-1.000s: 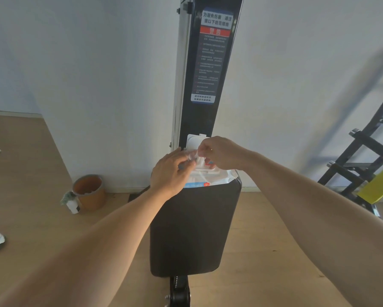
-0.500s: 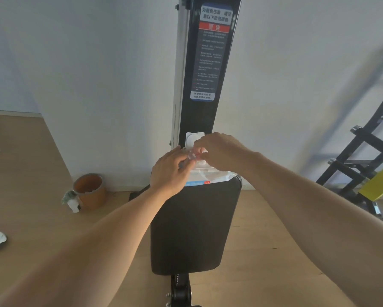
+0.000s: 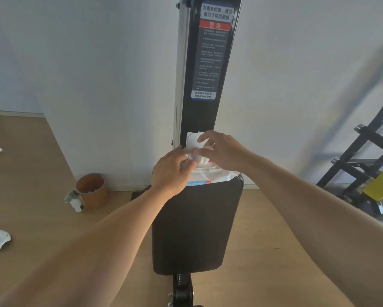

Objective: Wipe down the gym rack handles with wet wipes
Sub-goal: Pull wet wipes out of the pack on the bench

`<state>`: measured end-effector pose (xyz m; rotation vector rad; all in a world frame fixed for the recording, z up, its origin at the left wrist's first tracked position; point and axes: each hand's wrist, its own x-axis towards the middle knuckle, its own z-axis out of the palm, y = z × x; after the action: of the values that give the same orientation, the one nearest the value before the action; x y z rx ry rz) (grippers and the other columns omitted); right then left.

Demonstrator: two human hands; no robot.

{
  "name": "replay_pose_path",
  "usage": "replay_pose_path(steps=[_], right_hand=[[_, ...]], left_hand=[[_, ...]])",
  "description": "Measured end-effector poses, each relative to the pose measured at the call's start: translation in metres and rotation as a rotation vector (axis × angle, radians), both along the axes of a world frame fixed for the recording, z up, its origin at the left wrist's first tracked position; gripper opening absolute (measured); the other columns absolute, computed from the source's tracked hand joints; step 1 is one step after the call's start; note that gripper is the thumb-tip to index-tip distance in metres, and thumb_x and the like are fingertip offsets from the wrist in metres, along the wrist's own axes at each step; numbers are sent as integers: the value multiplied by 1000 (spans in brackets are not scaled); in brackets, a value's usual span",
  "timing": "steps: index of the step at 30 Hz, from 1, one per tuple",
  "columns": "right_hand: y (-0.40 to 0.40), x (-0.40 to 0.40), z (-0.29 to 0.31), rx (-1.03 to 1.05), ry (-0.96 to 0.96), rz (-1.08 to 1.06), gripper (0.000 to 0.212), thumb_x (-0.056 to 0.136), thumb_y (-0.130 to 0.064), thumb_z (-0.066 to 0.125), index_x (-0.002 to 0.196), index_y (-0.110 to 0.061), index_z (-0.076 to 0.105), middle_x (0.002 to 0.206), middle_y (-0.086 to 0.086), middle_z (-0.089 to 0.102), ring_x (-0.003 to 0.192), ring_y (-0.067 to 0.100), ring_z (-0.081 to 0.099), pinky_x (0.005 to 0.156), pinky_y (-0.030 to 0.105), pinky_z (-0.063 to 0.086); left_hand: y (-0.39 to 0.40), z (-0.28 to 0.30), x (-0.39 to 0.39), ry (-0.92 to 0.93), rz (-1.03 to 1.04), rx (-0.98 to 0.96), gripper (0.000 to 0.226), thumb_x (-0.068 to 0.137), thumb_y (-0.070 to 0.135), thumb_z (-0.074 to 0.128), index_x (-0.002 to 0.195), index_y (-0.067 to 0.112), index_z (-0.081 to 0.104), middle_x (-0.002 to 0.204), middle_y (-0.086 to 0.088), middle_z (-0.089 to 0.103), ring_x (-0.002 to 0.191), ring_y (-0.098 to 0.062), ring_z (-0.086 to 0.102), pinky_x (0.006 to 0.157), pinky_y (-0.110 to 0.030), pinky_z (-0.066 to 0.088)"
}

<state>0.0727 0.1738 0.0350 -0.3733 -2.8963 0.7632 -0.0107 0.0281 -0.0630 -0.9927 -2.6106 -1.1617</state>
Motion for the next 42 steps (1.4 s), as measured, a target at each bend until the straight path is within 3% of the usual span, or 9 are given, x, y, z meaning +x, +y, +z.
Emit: replay_pose_path(steps=[4, 8, 15, 21, 25, 29, 35, 39, 42], right_hand=[[-6, -2, 2, 219, 11, 17, 16, 88, -47, 66, 92, -34, 73, 100, -8, 68, 94, 18, 60, 82, 38, 53], [-9, -6, -1, 34, 119, -90, 15, 96, -22, 56, 88, -27, 68, 97, -6, 69, 92, 18, 62, 76, 33, 54], [-9, -5, -1, -375, 309, -297, 9, 94, -23, 62, 93, -20, 70, 89, -1, 71, 73, 15, 63, 48, 16, 47], [-5, -3, 7, -726, 132, -273, 16, 86, 2, 66, 97, -8, 72, 97, 15, 72, 79, 29, 75, 81, 36, 62], [-6, 1, 11, -604, 56, -202, 26, 82, 4, 72, 104, -9, 74, 93, 15, 76, 76, 23, 76, 70, 25, 61], [-7, 6, 12, -335, 15, -180, 15, 86, -11, 75, 99, -17, 77, 72, 0, 74, 59, 6, 68, 51, 9, 44], [-5, 11, 11, -289, 46, -229, 6, 85, -20, 76, 86, -17, 82, 66, 0, 73, 42, -3, 57, 37, 5, 35], [-6, 6, 12, -525, 84, -367, 14, 89, -19, 72, 92, -6, 73, 77, 11, 75, 61, 17, 73, 72, 26, 61], [-8, 3, 10, -653, 123, -459, 13, 96, -15, 62, 98, -3, 65, 79, 12, 74, 69, 29, 76, 84, 42, 61]], left_hand=[[0, 1, 1, 10, 7, 9, 55, 88, 67, 29, 108, 33, 68, 131, 11, 67, 122, -17, 61, 98, -45, 54], [-1, 2, 2, -22, 1, 12, 47, 89, 58, 34, 116, 39, 67, 136, 15, 64, 126, -15, 58, 100, -43, 53], [-3, 6, 3, -67, -20, -2, 38, 99, 48, 45, 136, 49, 57, 150, 15, 52, 136, -10, 50, 111, -41, 46], [-6, 16, 0, -246, -86, 88, 27, 94, 43, 56, 116, 38, 70, 124, 16, 69, 105, -9, 64, 94, -39, 56], [-5, 27, 2, -420, -101, 172, 44, 77, 63, 50, 100, 33, 73, 105, 12, 73, 97, -12, 64, 95, -44, 56], [-5, 35, 3, -414, -71, 124, 56, 57, 88, 54, 77, 38, 69, 98, 17, 68, 92, -4, 61, 88, -29, 53], [-6, 44, 1, -377, -160, 72, 9, 88, 40, 73, 95, 35, 72, 109, 11, 62, 97, -11, 59, 78, -18, 51], [-4, 44, 5, -337, -138, 44, 3, 94, 37, 65, 93, 34, 65, 110, 7, 63, 95, -14, 60, 82, -27, 56], [-3, 38, 4, -306, -137, 4, 8, 95, 41, 59, 89, 37, 60, 111, 5, 67, 100, -20, 63, 91, -43, 58]])
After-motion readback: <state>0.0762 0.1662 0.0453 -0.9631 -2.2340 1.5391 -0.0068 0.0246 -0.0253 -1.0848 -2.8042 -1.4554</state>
